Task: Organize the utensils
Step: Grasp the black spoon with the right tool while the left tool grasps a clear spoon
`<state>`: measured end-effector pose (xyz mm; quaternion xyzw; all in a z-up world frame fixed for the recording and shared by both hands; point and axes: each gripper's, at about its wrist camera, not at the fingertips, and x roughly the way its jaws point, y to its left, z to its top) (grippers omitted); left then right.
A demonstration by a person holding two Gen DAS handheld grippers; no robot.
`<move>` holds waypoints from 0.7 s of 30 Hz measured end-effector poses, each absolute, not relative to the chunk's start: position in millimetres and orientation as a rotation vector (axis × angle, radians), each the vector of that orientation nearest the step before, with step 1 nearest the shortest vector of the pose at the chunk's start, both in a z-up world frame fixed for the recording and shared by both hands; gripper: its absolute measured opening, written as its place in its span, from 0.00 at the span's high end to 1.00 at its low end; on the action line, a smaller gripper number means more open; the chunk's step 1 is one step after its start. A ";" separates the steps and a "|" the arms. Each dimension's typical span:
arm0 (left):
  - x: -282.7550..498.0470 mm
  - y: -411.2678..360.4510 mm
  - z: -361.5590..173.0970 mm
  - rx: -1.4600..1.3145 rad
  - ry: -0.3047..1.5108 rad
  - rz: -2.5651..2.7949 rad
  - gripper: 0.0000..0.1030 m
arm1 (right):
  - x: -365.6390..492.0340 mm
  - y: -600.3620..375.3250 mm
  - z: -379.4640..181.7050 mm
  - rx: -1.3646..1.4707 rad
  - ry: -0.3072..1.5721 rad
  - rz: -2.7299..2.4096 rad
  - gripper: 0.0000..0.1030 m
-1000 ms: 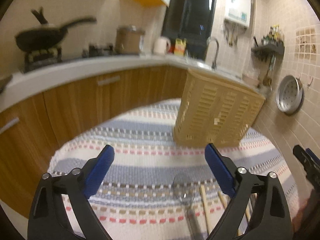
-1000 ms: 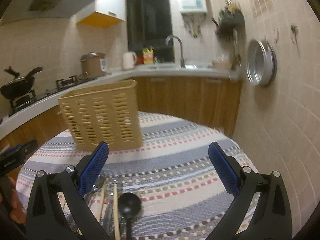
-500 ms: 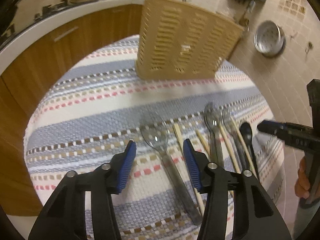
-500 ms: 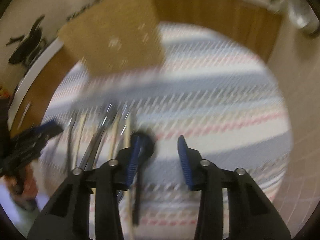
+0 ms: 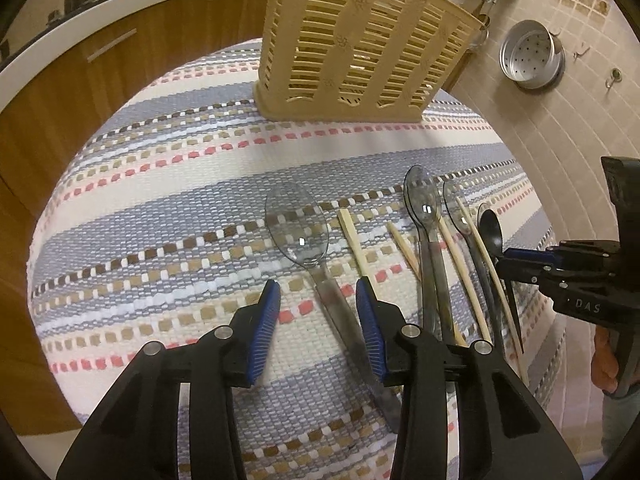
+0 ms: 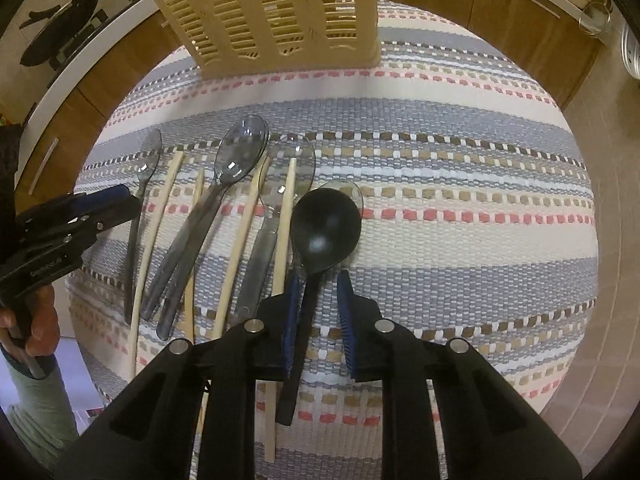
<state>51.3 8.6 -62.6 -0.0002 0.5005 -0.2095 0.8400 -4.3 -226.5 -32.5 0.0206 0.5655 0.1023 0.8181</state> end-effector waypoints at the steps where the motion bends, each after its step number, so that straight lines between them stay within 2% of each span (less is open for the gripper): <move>1: 52.1 4.4 -62.5 0.020 1.057 -0.436 0.63 | -4.9 -225.9 -32.6 0.038 1.204 0.218 0.87; 8: 61.6 -18.2 -62.7 0.149 1.074 -0.398 0.63 | 0.7 -223.8 -34.4 -0.008 1.244 0.233 0.90; 11: 67.3 -18.3 -61.2 0.164 1.096 -0.402 0.67 | 4.2 -224.0 -37.1 -0.018 1.276 0.242 0.90; 17: 71.8 -30.4 -60.5 0.245 1.113 -0.394 0.68 | 14.6 -214.5 -39.6 -0.072 1.299 0.240 0.90; 19: 68.6 -36.6 -61.6 0.305 1.102 -0.373 0.73 | 19.3 -206.9 -41.1 -0.091 1.297 0.235 0.94; 21: 70.1 -37.9 -60.2 0.320 1.104 -0.343 0.85 | 20.6 -204.0 -40.9 -0.087 1.289 0.233 0.95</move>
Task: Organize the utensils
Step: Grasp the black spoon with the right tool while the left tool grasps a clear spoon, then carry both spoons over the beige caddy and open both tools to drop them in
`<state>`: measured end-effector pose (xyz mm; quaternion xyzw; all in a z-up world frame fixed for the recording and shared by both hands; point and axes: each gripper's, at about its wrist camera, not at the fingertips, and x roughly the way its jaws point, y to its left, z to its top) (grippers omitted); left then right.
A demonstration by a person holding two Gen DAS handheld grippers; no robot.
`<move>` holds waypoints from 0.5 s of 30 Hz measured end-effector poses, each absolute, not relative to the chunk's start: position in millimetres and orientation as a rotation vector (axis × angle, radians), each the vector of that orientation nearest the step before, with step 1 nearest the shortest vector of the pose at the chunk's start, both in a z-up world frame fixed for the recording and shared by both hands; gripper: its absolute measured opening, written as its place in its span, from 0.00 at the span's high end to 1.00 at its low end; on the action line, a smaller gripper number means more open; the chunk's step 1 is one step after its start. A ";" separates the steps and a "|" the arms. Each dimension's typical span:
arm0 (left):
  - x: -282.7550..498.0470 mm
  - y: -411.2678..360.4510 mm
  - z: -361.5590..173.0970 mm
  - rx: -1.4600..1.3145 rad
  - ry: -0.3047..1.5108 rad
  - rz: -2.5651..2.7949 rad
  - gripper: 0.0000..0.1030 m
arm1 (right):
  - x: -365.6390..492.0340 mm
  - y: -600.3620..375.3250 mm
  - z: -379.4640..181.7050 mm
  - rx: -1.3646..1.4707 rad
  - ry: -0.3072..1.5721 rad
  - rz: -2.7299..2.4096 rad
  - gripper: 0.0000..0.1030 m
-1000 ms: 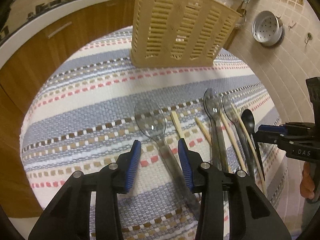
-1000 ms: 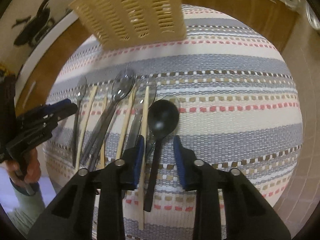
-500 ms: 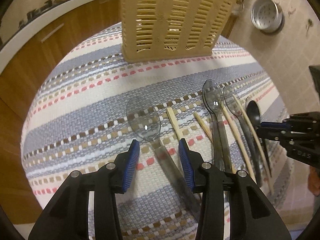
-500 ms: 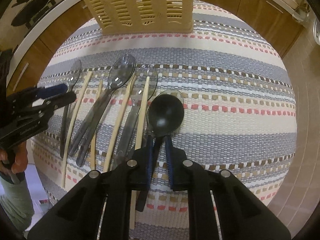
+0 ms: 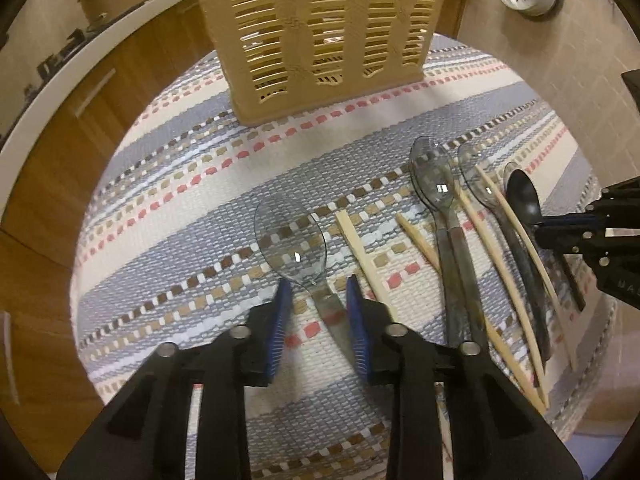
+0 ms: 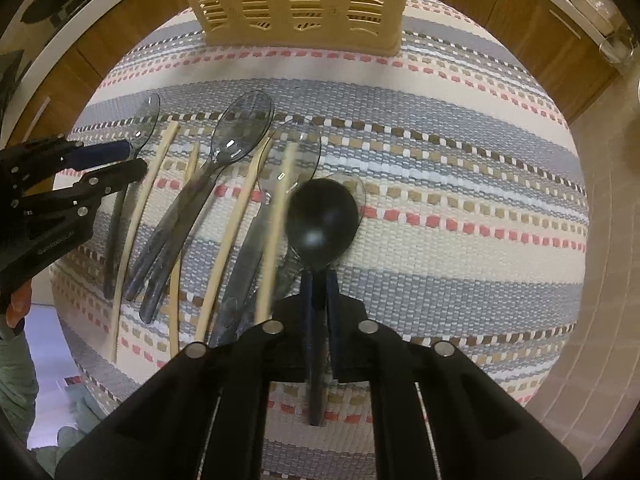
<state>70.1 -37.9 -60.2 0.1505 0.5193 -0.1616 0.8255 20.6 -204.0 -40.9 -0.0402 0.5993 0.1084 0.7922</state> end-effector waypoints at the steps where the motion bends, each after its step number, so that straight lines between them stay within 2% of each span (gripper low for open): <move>1: 71.7 -36.1 -58.7 0.305 1.109 -0.342 0.90 | 20.9 -204.1 -41.0 -0.082 1.281 0.233 0.95; 7: 65.8 -20.8 -51.7 0.184 1.054 -0.377 0.91 | 8.6 -223.9 -26.9 -0.025 1.192 0.265 0.95; 15: 38.7 -3.0 21.3 -0.032 0.718 -0.442 0.91 | -3.5 -240.4 36.6 0.054 0.894 0.344 0.95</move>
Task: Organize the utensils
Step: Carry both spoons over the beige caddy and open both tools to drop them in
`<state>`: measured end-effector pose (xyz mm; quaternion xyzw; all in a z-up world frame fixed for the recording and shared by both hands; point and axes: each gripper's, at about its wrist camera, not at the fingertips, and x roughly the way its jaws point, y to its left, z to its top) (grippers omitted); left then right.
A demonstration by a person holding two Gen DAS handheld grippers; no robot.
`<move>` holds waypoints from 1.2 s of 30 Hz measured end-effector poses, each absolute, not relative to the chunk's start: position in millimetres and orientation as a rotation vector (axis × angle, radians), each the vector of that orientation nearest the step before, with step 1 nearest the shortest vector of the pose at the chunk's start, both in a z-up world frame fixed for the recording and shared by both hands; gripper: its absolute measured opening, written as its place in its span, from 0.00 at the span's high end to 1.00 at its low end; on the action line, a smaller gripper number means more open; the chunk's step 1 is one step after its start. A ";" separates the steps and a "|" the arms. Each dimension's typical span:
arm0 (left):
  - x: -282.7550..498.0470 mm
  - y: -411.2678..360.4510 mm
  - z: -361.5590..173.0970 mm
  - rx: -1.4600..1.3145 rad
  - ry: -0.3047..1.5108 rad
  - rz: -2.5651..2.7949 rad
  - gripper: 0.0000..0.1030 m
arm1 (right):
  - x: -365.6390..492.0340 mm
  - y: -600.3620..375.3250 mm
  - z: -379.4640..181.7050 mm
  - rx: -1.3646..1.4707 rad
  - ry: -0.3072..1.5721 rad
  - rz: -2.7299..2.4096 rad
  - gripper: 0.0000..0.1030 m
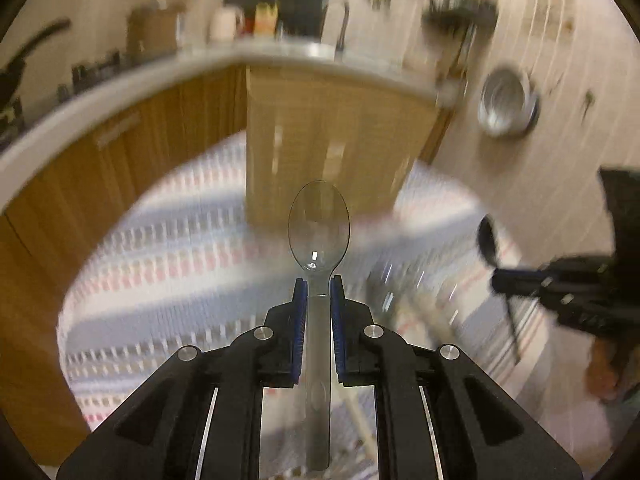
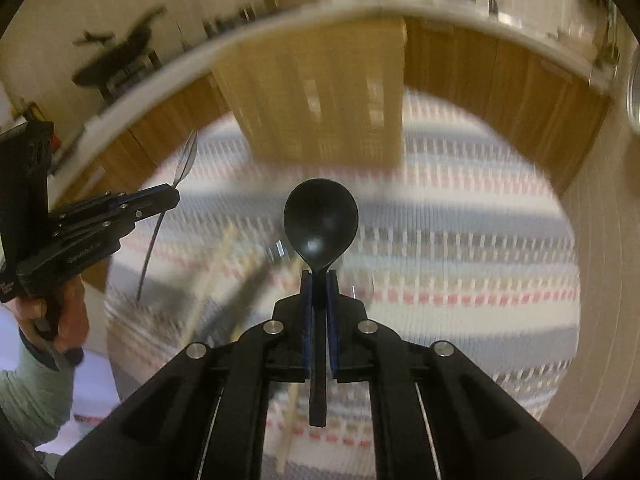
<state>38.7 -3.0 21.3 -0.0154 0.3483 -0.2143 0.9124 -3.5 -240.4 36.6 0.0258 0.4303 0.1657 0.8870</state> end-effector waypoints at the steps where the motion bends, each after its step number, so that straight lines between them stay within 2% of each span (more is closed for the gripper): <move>1: 37.5 -1.0 31.9 -0.053 0.671 -0.441 0.91 | -4.8 -237.8 43.4 0.058 0.858 0.349 0.95; 13: 69.7 -20.5 130.9 -0.194 0.132 -0.365 0.91 | 36.0 -239.3 132.2 0.090 0.328 0.249 0.95; 17: 85.1 -29.9 139.0 -0.202 0.043 -0.355 0.91 | 62.3 -239.1 145.0 0.086 0.214 0.198 0.95; 22: 117.0 -32.4 130.1 -0.235 0.042 -0.352 0.90 | 107.3 -248.5 137.1 0.148 0.171 0.176 0.95; 28: 152.9 -22.9 106.3 -0.263 0.097 -0.335 0.90 | 151.9 -261.2 108.0 0.220 0.232 0.184 0.95; 36: 170.3 -16.2 78.8 -0.259 0.170 -0.330 0.90 | 160.7 -252.7 82.2 0.199 0.278 0.190 0.95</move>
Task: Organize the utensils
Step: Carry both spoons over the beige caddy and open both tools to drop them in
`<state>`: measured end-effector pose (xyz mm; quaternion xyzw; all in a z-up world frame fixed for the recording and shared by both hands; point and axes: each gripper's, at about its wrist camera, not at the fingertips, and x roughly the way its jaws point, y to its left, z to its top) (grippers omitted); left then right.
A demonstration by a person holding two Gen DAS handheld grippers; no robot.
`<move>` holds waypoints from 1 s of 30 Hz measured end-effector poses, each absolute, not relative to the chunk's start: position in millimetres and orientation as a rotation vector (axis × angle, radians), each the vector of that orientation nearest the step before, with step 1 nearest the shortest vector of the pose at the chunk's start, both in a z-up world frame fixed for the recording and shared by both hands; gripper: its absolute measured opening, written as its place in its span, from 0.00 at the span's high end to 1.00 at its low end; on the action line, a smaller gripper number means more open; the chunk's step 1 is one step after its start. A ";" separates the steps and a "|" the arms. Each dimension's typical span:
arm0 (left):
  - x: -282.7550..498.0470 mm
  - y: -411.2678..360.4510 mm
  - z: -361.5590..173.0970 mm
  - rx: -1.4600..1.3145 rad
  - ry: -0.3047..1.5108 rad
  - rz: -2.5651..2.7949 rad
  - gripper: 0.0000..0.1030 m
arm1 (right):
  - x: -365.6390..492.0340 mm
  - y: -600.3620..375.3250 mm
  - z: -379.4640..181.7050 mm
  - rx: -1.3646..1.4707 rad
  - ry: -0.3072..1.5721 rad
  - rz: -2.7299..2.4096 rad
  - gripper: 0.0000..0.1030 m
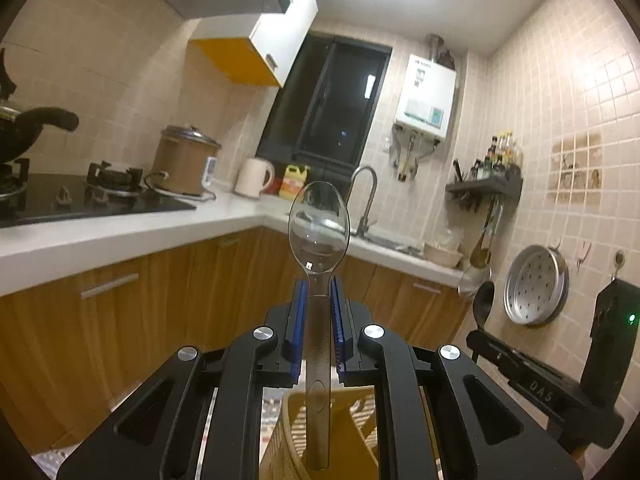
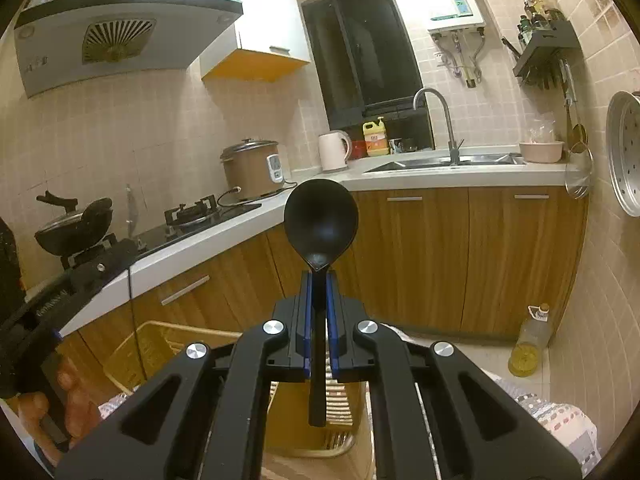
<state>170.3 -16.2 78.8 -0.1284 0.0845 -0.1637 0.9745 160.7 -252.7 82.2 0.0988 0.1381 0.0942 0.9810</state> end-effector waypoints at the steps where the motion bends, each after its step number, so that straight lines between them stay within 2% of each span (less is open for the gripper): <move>1: 170.1 -16.5 76.7 -0.255 0.176 -0.332 0.90 | 159.0 -251.5 82.1 0.196 0.281 0.191 0.95; 6: 166.0 -15.7 71.9 -0.239 0.196 -0.326 0.88 | 149.4 -247.5 83.0 0.177 0.303 0.207 0.95; 7: 165.6 -14.7 71.8 -0.240 0.205 -0.330 0.84 | 148.3 -246.8 83.3 0.174 0.307 0.206 0.95; 10: 162.1 -10.0 71.4 -0.241 0.220 -0.333 0.82 | 142.0 -246.4 82.4 0.173 0.327 0.215 0.95; 14: 155.0 -2.1 72.4 -0.253 0.233 -0.345 0.72 | 130.1 -247.7 83.3 0.166 0.339 0.211 0.94; 25: 130.6 11.6 75.0 -0.228 0.237 -0.341 0.67 | 114.1 -253.0 85.1 0.169 0.390 0.206 0.93; 26: 128.7 12.9 75.7 -0.229 0.236 -0.339 0.66 | 113.1 -252.9 85.9 0.168 0.393 0.204 0.87; 27: 126.4 14.9 76.4 -0.232 0.235 -0.338 0.65 | 111.7 -252.6 86.5 0.167 0.398 0.201 0.73; 28: 124.6 16.7 77.0 -0.234 0.235 -0.337 0.64 | 111.3 -252.4 87.3 0.165 0.403 0.200 0.68; 30: 119.1 20.2 78.0 -0.233 0.232 -0.337 0.64 | 105.8 -252.2 88.5 0.156 0.399 0.190 0.66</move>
